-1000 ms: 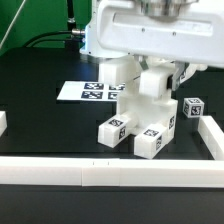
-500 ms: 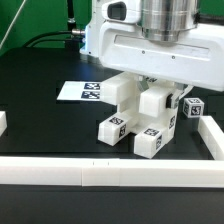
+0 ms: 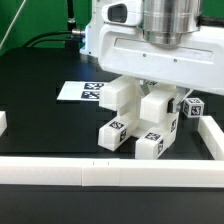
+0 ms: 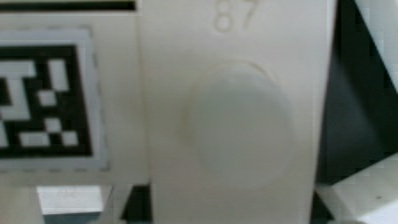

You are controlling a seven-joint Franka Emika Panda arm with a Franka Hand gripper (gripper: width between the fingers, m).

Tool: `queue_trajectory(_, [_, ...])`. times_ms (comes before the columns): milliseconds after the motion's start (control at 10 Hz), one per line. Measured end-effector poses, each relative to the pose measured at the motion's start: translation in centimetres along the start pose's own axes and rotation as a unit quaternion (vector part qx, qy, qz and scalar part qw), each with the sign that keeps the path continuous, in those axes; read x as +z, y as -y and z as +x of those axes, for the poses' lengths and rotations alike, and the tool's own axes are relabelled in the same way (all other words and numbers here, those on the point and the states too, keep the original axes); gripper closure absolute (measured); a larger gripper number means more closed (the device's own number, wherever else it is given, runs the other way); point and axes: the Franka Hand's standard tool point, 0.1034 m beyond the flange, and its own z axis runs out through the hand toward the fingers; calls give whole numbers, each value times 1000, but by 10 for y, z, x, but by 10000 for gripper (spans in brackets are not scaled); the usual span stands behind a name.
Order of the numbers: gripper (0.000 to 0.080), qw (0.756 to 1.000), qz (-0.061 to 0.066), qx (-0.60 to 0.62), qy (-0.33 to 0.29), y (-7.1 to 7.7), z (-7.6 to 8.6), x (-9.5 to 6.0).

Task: Assemble chair

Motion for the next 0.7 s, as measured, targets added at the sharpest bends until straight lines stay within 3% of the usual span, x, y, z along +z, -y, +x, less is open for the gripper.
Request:
queue_trajectory(200, [514,1000,-1,-1,0,1,4,-1])
queue_trajectory(400, [200,1000,-2,-5,2,5,7,-8])
queue_trajectory(700, [153,999,4,-37,-3,6,13,-19])
